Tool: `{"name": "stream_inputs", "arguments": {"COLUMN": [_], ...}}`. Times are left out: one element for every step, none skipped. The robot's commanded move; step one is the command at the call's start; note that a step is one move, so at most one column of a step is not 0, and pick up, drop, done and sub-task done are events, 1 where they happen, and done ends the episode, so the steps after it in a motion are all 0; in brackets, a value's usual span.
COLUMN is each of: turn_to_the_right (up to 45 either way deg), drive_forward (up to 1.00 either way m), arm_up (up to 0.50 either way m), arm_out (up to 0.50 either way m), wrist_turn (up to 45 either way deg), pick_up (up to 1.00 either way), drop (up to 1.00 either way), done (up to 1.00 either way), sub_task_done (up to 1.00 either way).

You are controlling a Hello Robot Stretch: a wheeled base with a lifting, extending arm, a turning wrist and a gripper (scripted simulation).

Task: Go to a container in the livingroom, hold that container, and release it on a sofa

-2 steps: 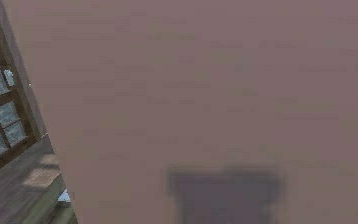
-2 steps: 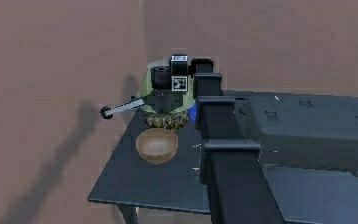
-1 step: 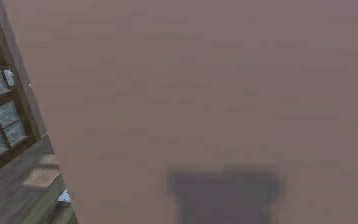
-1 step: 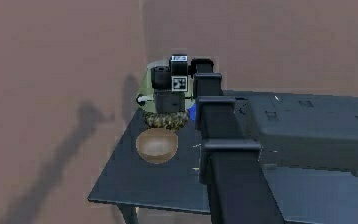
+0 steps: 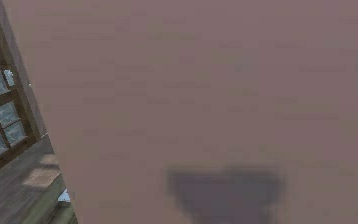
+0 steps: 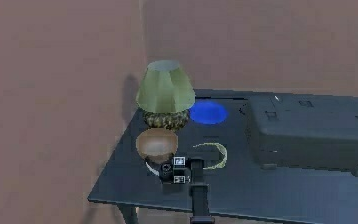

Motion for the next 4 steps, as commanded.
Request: {"name": "stream_inputs", "arguments": {"turn_to_the_right": [0.0, 0.0, 0.0, 0.0], "drive_forward": [0.00, 0.00, 0.00, 0.00], "arm_up": [0.00, 0.10, 0.18, 0.00], "arm_out": [0.00, 0.00, 0.00, 0.00], "wrist_turn": [0.0, 0.0, 0.0, -45.0], "pick_up": [1.00, 0.00, 0.00, 0.00], "drop": [0.00, 0.00, 0.00, 0.00], "done": [0.00, 0.00, 0.00, 0.00], "sub_task_done": [0.00, 0.00, 0.00, 0.00]}}
